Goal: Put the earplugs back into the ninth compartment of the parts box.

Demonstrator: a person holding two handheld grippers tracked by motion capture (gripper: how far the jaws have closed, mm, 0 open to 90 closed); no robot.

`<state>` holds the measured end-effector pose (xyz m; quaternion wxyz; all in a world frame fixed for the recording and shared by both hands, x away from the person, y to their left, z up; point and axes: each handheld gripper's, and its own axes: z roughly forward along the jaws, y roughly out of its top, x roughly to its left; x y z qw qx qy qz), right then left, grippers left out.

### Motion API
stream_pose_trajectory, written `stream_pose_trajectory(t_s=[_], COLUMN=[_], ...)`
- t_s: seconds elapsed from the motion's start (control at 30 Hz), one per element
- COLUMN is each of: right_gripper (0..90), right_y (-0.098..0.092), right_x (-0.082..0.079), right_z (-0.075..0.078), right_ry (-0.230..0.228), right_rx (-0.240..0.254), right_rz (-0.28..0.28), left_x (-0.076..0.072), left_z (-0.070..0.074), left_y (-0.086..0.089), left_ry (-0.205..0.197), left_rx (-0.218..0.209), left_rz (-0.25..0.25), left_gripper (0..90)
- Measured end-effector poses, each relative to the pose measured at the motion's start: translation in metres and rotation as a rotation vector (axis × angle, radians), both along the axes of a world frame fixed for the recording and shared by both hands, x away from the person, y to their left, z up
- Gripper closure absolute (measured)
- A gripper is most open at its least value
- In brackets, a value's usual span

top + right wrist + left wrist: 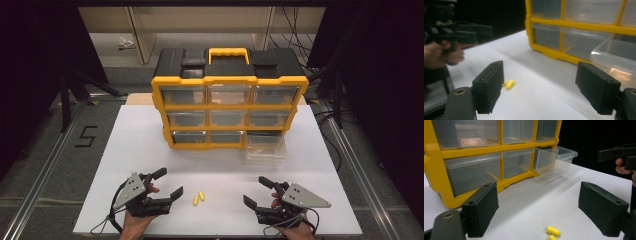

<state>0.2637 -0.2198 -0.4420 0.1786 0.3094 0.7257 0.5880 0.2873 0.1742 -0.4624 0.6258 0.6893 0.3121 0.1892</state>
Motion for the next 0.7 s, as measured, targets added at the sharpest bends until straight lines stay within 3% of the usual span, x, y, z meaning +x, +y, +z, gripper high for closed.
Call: stream_pose_trajectory(t_s=[0.27, 0.47, 0.7], right_gripper=[23.5, 24.2, 26.8], right_y=[0.012, 0.029, 0.048], right_x=[0.003, 0.015, 0.031], right_z=[0.001, 0.002, 0.01], right_ry=[0.008, 0.035, 0.068], right_rx=[-0.036, -0.143, -0.197], right_rz=[-0.007, 0.034, 0.044], left_x=[0.0, 0.0, 0.0], left_z=[0.0, 0.001, 0.001], left_y=[0.001, 0.001, 0.002], left_ry=[-0.002, -0.004, -0.01], left_rx=[-0.01, -0.009, -0.006], left_rz=[0.007, 0.008, 0.015], left_gripper=[15.7, 15.8, 15.7])
